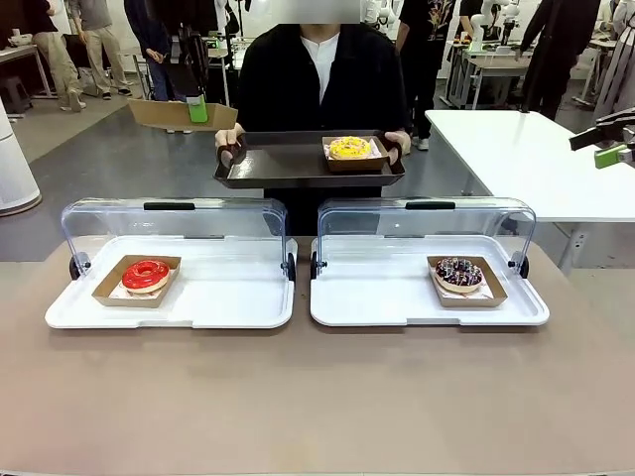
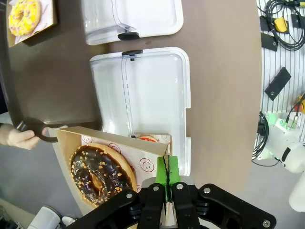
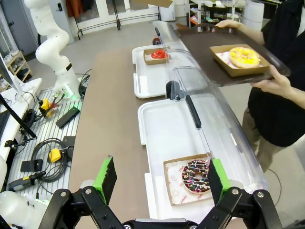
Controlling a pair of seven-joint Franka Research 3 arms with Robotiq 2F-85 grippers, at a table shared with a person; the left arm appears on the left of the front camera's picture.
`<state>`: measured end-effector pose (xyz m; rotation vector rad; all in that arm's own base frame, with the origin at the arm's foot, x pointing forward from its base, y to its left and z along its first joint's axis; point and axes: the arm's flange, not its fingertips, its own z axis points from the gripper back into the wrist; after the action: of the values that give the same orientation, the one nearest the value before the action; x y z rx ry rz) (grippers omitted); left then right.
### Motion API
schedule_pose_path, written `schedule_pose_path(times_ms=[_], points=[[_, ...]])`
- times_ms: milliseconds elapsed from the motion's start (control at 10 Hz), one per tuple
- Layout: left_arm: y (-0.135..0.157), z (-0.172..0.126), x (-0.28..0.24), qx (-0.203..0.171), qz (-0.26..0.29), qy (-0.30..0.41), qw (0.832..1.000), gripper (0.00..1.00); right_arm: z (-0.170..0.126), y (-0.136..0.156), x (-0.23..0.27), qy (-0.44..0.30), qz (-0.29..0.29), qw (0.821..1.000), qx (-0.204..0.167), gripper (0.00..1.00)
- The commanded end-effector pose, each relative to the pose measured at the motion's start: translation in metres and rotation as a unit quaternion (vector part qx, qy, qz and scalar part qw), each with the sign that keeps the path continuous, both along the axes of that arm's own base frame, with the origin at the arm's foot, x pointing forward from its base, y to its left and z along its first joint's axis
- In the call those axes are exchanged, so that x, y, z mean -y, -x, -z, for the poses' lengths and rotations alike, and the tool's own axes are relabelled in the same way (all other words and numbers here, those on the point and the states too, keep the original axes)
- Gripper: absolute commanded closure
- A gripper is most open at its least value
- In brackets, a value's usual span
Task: Provide the desired donut to the person.
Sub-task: Place the picked Paper togo box onto the Handle tray extended by the person.
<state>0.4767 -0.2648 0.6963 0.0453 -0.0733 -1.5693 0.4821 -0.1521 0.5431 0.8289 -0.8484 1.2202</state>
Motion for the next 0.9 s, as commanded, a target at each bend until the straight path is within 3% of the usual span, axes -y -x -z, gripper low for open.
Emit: schedule_pose_path(times_ms=[0, 800], points=[[-0.0006, -0.0029, -0.0006, 0.003, -0.005, 0.002, 1.000, 1.00, -0.0003, 0.0003, -0.0005, -0.004, 0.001, 1.000, 0.001, 0.00], [-0.0006, -0.0029, -0.0006, 0.003, -0.005, 0.002, 1.000, 1.00, -0.0003, 0.0003, -0.0005, -0.004, 0.001, 1.000, 0.001, 0.00]])
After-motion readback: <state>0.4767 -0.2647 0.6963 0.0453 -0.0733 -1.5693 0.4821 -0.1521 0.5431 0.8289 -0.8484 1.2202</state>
